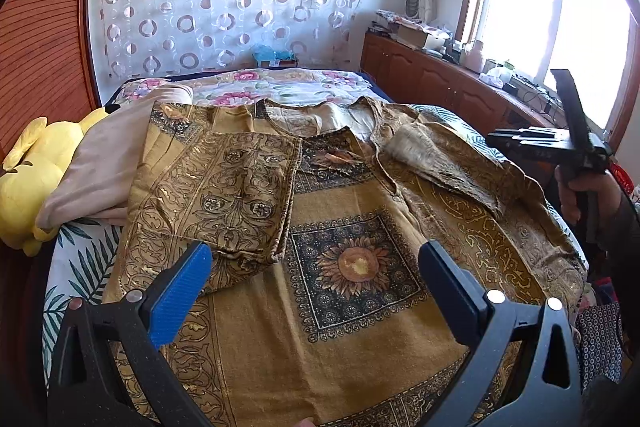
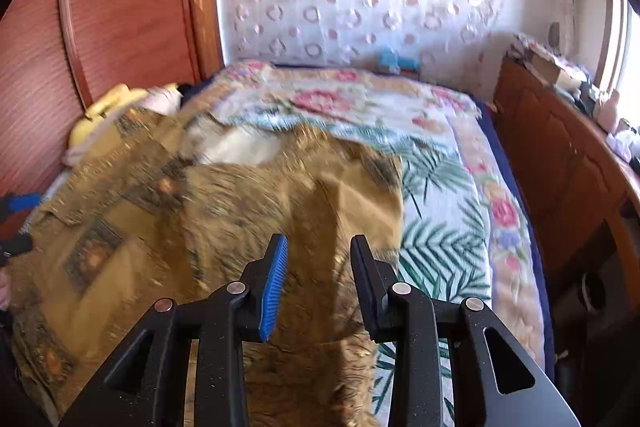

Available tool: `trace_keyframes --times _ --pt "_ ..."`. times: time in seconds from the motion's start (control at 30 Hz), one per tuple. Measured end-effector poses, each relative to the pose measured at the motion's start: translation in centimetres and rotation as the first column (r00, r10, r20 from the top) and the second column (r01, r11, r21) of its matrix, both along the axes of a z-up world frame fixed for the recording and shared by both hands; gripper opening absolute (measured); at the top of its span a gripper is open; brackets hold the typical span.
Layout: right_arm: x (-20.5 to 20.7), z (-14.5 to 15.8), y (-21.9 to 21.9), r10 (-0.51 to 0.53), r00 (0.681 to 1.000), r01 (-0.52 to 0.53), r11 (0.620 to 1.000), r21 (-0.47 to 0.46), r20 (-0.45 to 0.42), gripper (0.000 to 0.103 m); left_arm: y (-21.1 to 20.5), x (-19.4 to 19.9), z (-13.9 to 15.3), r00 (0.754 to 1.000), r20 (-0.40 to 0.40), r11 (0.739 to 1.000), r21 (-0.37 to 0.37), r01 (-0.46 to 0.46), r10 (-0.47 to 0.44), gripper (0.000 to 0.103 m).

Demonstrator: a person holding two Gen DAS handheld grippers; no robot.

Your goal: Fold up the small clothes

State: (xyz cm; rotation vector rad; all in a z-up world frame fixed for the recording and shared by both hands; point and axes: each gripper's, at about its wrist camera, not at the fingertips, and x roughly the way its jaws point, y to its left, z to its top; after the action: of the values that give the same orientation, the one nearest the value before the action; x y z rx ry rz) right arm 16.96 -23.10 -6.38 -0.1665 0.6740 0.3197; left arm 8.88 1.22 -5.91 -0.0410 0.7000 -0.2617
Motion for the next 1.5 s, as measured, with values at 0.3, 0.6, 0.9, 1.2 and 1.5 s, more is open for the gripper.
trace_keyframes --times 0.3,0.6,0.9,1.2,1.5 --pt "3.1 -2.6 2.3 0.022 0.996 -0.021 1.0 0.009 -0.085 0.034 0.4 -0.1 0.0 1.0 -0.002 1.0 0.006 -0.007 0.007 0.103" --pt "0.1 -3.6 5.6 0.147 0.983 -0.146 0.989 0.024 -0.109 0.034 0.4 -0.2 -0.2 1.0 -0.003 1.0 0.004 -0.006 0.006 0.103" --pt "0.1 -4.9 7.0 0.179 0.977 -0.184 0.982 -0.031 -0.118 0.009 0.8 0.0 -0.1 1.0 -0.006 1.0 0.006 -0.014 0.014 0.103" --pt "0.0 -3.4 6.3 0.213 0.972 -0.205 0.975 0.083 -0.102 0.006 0.7 0.1 -0.4 1.0 -0.011 1.0 0.004 -0.012 0.012 0.103" --pt "1.8 -1.3 3.3 0.108 0.993 -0.105 0.993 0.053 -0.043 0.049 0.8 1.4 -0.1 1.0 -0.005 1.0 0.028 -0.001 0.001 0.103"
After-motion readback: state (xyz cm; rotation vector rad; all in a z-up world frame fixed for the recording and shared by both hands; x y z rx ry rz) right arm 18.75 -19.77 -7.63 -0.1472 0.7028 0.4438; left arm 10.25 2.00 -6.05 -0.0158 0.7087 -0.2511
